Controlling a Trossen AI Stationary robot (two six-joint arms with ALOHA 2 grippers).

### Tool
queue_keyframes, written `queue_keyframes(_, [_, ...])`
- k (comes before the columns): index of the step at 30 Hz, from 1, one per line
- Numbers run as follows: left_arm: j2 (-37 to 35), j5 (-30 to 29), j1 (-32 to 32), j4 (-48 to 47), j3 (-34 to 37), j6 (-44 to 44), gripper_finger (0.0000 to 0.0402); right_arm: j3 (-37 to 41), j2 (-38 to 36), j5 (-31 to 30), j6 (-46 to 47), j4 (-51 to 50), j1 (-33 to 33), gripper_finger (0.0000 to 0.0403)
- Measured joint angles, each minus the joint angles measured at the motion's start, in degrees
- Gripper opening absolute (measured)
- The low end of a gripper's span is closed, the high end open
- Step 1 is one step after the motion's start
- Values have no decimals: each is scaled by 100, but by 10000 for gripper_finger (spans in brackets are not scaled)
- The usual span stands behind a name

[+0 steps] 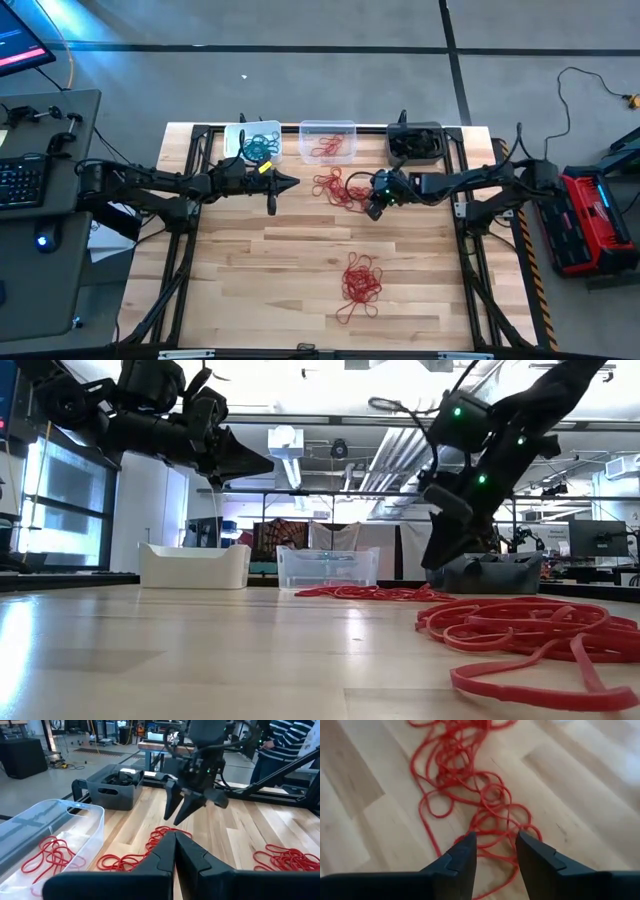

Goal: Sort rubber bands into baskets
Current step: Put the red rubber band into the transparent bin

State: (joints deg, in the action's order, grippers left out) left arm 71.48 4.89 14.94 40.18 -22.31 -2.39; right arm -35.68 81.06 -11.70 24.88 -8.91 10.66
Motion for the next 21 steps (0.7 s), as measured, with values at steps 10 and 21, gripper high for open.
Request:
queue_keyframes(10, [0,2,-4,-37,0,-2,0,0,449,511,364,301,100,88])
queue_keyframes(21, [-2,4,-4,-145,0,-3,0,0,451,641,840,323,413,40])
